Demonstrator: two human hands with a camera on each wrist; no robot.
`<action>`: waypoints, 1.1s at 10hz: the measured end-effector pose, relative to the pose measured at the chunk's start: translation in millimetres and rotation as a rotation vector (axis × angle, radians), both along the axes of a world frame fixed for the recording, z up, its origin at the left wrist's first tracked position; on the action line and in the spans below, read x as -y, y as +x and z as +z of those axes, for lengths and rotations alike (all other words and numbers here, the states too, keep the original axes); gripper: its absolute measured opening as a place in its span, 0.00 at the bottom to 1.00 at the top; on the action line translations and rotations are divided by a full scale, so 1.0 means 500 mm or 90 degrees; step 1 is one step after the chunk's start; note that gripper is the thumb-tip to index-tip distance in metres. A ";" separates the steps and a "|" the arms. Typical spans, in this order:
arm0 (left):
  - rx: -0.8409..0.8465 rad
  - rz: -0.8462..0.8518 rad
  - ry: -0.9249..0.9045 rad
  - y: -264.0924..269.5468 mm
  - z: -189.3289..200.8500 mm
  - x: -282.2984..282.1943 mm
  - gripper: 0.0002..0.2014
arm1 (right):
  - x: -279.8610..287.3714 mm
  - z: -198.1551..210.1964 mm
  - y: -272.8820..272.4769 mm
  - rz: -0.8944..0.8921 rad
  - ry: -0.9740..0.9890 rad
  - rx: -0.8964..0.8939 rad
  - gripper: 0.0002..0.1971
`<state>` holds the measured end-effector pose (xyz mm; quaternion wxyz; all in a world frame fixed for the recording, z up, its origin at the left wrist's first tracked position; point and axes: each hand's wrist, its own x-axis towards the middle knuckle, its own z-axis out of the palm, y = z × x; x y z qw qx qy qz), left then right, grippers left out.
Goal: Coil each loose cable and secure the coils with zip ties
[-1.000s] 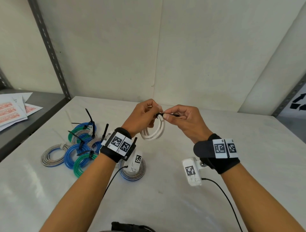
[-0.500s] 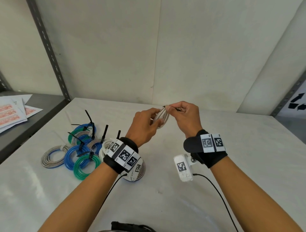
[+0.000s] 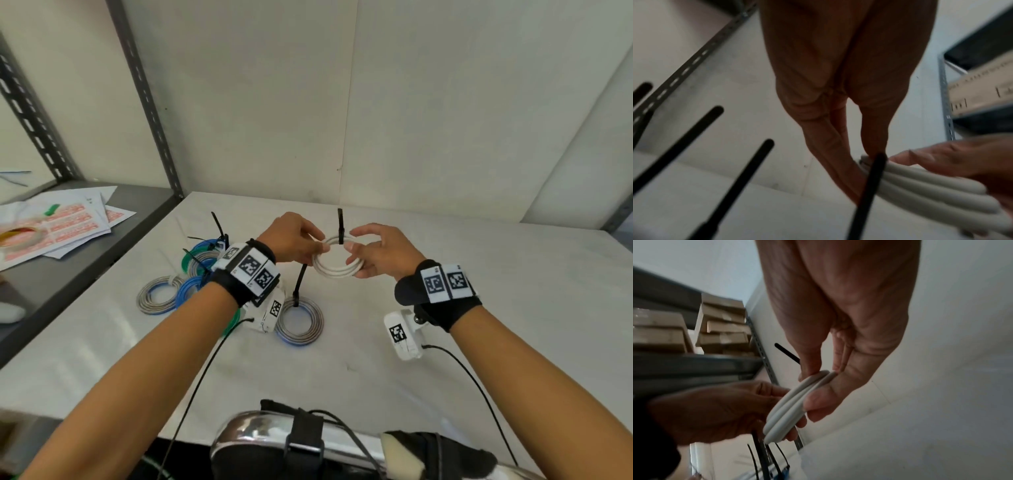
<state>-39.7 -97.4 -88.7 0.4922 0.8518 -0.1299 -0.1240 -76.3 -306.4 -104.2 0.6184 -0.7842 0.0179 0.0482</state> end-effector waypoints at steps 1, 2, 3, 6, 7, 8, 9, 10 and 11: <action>0.045 0.000 0.179 0.005 0.003 -0.003 0.13 | -0.014 -0.032 0.012 0.002 -0.049 -0.036 0.15; 0.033 -0.038 0.316 0.015 -0.001 -0.009 0.10 | -0.044 -0.085 0.037 -0.027 -0.111 -0.058 0.15; 0.017 -0.034 0.333 0.021 -0.012 -0.019 0.11 | -0.067 -0.112 0.054 -0.011 -0.116 -0.076 0.18; 0.059 0.020 0.233 0.033 -0.017 -0.054 0.09 | -0.102 -0.133 0.091 0.027 -0.453 0.014 0.21; 0.087 0.042 0.236 0.034 -0.018 -0.056 0.09 | -0.091 -0.123 0.087 0.052 -0.472 0.036 0.17; 0.158 0.082 0.304 0.023 -0.011 -0.047 0.09 | -0.074 -0.120 0.082 0.095 -0.549 0.038 0.20; 0.229 0.124 0.380 0.013 0.004 -0.038 0.09 | -0.057 -0.113 0.068 0.135 -0.643 0.024 0.24; 0.298 0.127 0.376 0.000 0.035 -0.003 0.09 | -0.022 -0.094 0.043 0.138 -0.686 -0.013 0.26; 0.289 0.019 0.339 -0.011 0.041 0.036 0.10 | 0.008 -0.084 0.024 0.102 -0.661 -0.035 0.26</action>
